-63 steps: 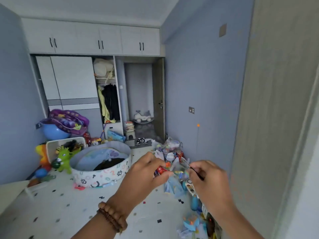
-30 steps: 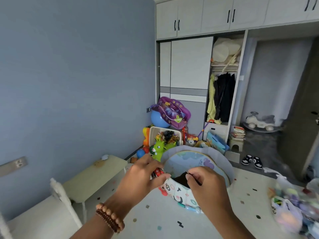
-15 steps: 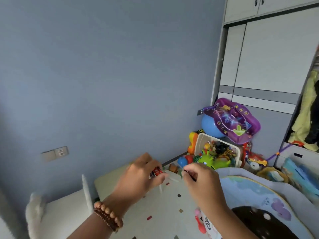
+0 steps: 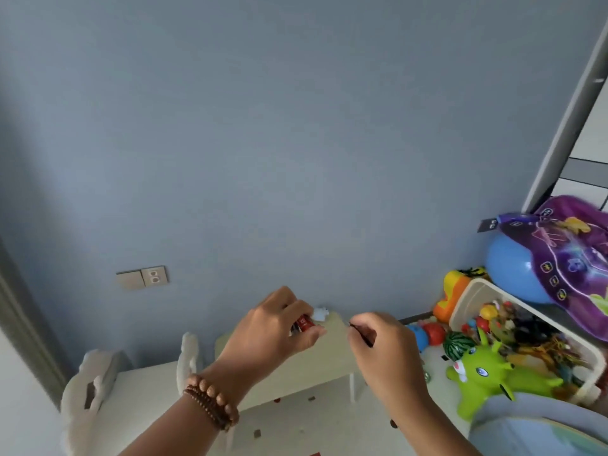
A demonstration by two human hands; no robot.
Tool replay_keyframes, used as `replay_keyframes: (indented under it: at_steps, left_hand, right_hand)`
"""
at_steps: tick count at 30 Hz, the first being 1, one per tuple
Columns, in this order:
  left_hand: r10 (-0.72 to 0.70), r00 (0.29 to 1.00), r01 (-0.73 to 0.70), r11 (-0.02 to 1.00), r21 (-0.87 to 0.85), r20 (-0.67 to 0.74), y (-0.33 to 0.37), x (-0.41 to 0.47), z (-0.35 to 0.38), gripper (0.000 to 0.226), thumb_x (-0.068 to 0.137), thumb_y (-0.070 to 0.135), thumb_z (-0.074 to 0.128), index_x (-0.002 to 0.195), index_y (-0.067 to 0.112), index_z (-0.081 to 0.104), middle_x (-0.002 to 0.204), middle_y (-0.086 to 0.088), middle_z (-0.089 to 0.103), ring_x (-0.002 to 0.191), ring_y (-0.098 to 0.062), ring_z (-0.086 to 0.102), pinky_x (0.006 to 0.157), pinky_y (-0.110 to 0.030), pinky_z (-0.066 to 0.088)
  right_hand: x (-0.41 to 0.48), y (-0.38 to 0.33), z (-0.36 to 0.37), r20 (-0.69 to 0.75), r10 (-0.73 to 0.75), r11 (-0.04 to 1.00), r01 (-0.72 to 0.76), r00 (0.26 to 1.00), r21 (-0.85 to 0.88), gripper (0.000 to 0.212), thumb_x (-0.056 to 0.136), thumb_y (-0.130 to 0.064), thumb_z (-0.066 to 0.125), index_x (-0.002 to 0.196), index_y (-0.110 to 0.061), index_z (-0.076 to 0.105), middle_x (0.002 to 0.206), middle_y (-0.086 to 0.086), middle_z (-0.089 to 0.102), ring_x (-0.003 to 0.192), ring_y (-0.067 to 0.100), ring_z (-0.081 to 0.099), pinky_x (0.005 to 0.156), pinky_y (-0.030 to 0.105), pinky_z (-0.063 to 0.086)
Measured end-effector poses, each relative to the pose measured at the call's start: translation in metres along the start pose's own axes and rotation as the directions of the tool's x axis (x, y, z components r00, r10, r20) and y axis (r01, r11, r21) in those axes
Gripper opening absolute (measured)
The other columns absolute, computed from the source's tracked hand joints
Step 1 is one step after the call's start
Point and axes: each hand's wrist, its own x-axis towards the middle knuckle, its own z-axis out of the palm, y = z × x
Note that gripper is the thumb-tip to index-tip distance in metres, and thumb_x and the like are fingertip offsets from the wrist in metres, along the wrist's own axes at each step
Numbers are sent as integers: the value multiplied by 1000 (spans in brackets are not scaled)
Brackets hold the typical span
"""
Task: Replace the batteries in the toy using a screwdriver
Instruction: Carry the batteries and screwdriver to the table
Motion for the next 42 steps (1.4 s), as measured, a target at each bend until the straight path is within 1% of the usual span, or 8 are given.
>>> replay_keyframes:
  at_steps: [4,13,18,23,26,31,35,42]
  left_hand:
    - [3,1000,-2,1000,19,-27,-28,63,30,41,88,60,56,97,23,68,90,7,54,74,-7,53,59,-29,52]
    - [-144,989,147,983,107,-36,-102,162,120,39,86,61,58,101,26,66,94,12,52,76,-3,50,58,-10,39]
    - [-236,969,243,964,112,-69,-159,187,197,39,87,61,56,102,27,66,95,12,51,79,-5,52,61,-25,50]
    - [-269,962,272,954,126,-38,-242,184,302,34,86,57,62,101,27,67,94,12,51,78,-2,51,57,-16,43]
    - [-264,964,260,944,204,-5,-297,163,374,31,83,56,66,98,29,68,93,13,54,76,0,50,50,-5,27]
    - [-211,977,199,952,232,29,-384,108,516,40,86,58,59,100,22,70,93,6,56,77,-7,53,53,-24,48]
    - [-206,978,191,950,249,36,-437,70,611,42,87,59,58,103,23,69,97,7,56,81,-8,55,60,-28,52]
    - [-214,976,196,945,263,39,-467,28,705,44,87,63,54,101,24,69,95,8,55,80,-7,54,57,-29,53]
  right_hand:
    - [67,35,23,8,18,1000,-18,1000,21,8,81,-11,78,82,-19,75,74,-12,69,67,3,63,60,0,38]
    - [200,139,111,105,-16,994,4,994,109,8,81,-11,77,83,-19,75,78,-10,72,69,6,67,61,10,46]
    - [245,217,188,161,-28,991,7,986,132,8,80,-12,79,84,-18,75,78,-9,71,68,10,67,60,16,48]
    - [248,311,293,188,52,985,-81,981,150,10,80,-11,78,85,-19,76,79,-8,71,71,12,67,64,31,55]
    - [235,372,366,176,94,980,-122,980,154,12,79,-8,80,84,-19,77,79,-5,68,69,10,65,62,22,50]
    - [199,477,490,188,196,967,-221,962,125,14,79,-14,82,82,-27,77,82,-5,58,70,16,61,61,28,44]
    - [170,549,571,183,201,967,-224,962,118,6,83,-18,77,84,-23,76,78,-7,63,68,9,61,59,16,40]
    - [135,619,636,205,197,975,-214,959,65,2,85,-21,74,85,-23,74,79,-7,63,72,17,62,60,30,46]
